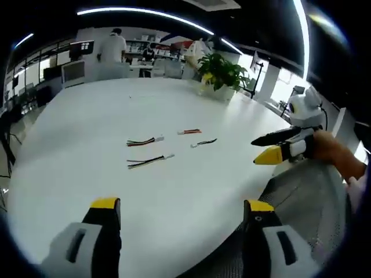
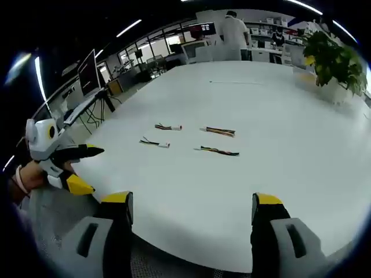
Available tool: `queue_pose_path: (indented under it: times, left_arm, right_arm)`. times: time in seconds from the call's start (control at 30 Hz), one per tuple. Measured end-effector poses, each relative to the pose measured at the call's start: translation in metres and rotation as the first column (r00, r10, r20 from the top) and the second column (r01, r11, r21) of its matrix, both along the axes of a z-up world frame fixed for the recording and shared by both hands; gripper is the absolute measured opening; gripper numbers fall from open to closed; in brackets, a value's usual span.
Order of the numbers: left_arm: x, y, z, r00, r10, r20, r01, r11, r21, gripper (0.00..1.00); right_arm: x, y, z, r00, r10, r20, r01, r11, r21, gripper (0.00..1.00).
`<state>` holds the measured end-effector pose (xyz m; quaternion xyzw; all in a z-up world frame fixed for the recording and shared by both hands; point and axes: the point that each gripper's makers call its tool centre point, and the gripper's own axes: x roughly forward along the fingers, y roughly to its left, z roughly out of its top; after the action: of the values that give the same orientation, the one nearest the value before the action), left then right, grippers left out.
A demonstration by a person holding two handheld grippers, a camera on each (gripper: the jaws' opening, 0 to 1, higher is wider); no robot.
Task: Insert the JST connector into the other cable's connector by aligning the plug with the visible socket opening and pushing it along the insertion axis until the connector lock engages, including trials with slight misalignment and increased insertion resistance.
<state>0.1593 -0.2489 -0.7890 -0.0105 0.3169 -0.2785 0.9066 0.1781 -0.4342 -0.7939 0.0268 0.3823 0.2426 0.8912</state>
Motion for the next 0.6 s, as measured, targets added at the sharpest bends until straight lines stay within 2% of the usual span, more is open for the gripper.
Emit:
queue_pose_path:
  times: [0.17, 0.47, 0.6]
  left_arm:
    - [-0.003, -0.002, -0.007, 1.000, -0.015, -0.027, 0.016, 1.000, 0.023, 0.88]
    - [-0.004, -0.003, -0.013, 0.998, -0.046, -0.043, 0.048, 0.997, 0.056, 0.89]
    - [-0.004, -0.007, -0.011, 0.998, -0.055, -0.036, 0.056, 0.998, 0.042, 0.89]
  right_arm:
    - [-0.002, 0.002, -0.002, 1.000, 0.010, -0.010, -0.010, 1.000, 0.001, 0.82]
    - [-0.002, 0.001, -0.004, 1.000, 0.008, -0.024, -0.008, 1.000, -0.002, 0.82]
    - [-0.003, 0.002, -0.005, 0.999, 0.014, -0.030, -0.014, 1.000, -0.004, 0.83]
